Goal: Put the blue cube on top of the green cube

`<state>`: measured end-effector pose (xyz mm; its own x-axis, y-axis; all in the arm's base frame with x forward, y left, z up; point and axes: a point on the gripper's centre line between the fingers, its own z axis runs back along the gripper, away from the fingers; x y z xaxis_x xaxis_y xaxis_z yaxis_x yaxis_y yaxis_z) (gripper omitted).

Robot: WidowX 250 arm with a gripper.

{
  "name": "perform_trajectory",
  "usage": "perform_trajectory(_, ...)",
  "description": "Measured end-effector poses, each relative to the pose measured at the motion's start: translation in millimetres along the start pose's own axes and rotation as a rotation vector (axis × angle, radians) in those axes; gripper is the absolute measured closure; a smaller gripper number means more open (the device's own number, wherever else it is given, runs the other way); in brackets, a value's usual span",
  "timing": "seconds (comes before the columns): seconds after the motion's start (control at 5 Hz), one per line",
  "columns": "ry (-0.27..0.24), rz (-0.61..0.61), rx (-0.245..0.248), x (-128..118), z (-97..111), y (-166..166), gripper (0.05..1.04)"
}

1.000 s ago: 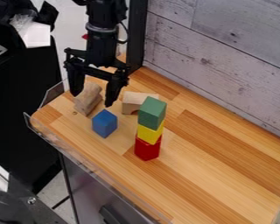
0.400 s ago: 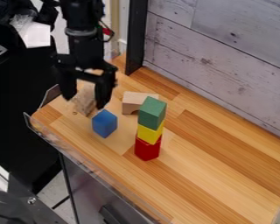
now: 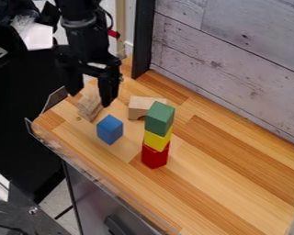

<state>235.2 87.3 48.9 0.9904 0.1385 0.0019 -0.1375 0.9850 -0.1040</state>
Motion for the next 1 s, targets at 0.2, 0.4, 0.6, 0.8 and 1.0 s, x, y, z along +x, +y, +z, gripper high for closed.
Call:
perform_trajectory(0.2, 0.095, -0.02, 0.004, -3.2, -25.4, 1.8, 0.083)
perform_trajectory(0.4, 0.149, -0.006, 0.03, -4.0, -33.0, 2.3, 0.083)
perform_trajectory(0.6, 0.135, -0.004, 0.024, -1.5, -33.9, 0.6, 0.083)
perform_trajectory(0.8, 0.137, -0.007, 0.014, -2.7, -35.5, -3.1, 0.083)
perform_trajectory(1.0, 0.144, -0.018, 0.02, -3.9, -37.6, -8.7, 0.083)
